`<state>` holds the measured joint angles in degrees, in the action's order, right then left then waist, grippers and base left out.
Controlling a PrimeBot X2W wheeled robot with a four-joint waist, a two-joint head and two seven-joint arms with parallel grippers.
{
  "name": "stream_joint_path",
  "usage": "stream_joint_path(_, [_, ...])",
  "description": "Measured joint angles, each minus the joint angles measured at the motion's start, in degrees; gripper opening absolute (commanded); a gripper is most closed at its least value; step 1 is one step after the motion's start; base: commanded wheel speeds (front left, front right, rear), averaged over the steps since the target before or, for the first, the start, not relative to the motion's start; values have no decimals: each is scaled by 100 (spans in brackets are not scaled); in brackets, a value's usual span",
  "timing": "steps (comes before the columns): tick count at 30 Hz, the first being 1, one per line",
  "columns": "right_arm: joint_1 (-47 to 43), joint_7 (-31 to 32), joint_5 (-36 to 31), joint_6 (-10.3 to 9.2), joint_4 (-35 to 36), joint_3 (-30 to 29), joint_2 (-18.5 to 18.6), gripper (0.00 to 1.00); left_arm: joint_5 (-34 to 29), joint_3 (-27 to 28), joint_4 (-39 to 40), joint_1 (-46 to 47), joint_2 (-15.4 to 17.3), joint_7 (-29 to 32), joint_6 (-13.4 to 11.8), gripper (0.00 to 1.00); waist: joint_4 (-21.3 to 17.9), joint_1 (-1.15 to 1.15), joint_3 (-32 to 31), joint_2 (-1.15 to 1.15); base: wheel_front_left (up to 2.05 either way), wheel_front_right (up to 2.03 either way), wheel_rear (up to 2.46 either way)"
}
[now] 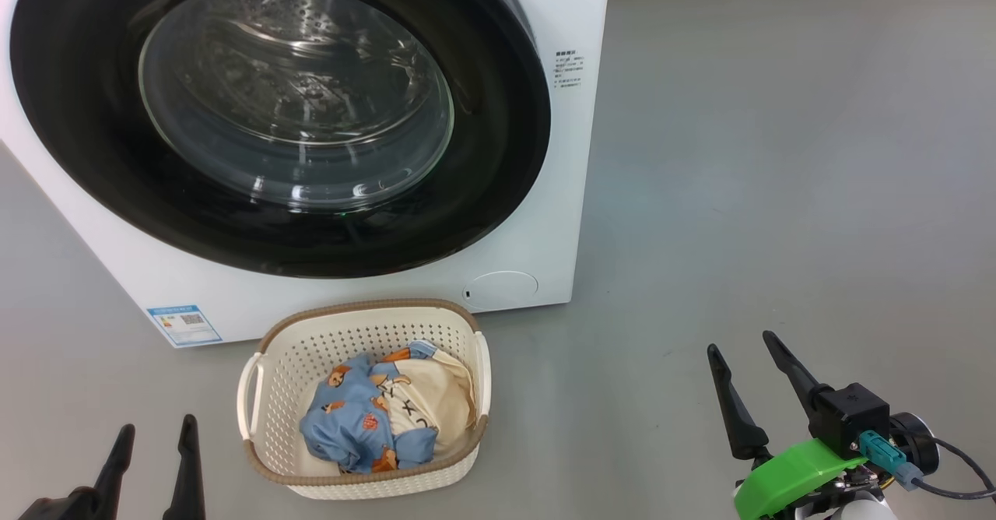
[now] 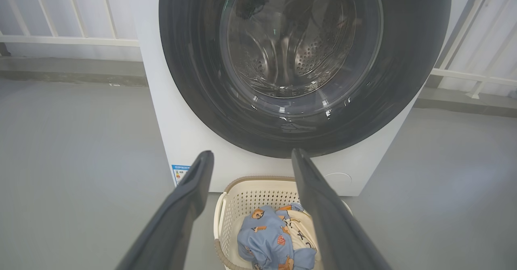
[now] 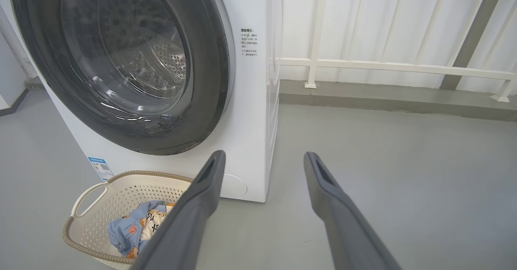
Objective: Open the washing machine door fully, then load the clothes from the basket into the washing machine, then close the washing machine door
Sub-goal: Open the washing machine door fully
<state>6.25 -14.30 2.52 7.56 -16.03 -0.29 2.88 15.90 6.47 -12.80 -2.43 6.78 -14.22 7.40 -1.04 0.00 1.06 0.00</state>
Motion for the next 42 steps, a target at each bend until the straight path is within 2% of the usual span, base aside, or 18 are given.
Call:
stream_joint_path(9, [0, 0, 8, -1, 1, 16, 0, 100, 14, -7, -26, 1, 0, 0, 0, 100, 13, 0, -26, 0, 0, 0, 0])
stream_joint_path(10, [0, 0, 9, -1, 1, 21, 0, 94, 15, -9, -29, 1, 0, 0, 0, 100, 15, 0, -28, 0, 0, 0, 0])
stream_joint_path(11, [0, 0, 11, -1, 2, 22, 0, 83, 15, -12, -34, 1, 0, 0, 0, 100, 16, 0, -29, 0, 0, 0, 0])
stream_joint_path(12, [0, 0, 16, -1, 2, 23, 0, 64, 15, -14, -38, 1, 0, 0, 0, 100, 18, 0, -31, 0, 0, 0, 0])
stream_joint_path(14, [0, 0, 16, -1, 2, 24, 0, 36, 16, -18, -45, 1, 1, 0, 0, 100, 21, 0, -31, 0, 0, 0, 0])
stream_joint_path(16, [0, 0, 16, -1, 3, 25, 0, 0, 16, -21, -58, 1, 2, 0, 0, 100, 25, 0, -31, 0, 0, 0, 0])
stream_joint_path(38, [0, 0, 146, -1, 18, 97, 0, 0, 59, -24, -87, 1, 21, 0, 0, 100, 45, 0, -15, 0, 0, 0, 0])
stream_joint_path(42, [0, 0, 367, -1, 92, 77, -1, 0, 76, -25, -90, 1, 46, 0, 0, 100, 47, 0, -3, 0, 0, 0, 0])
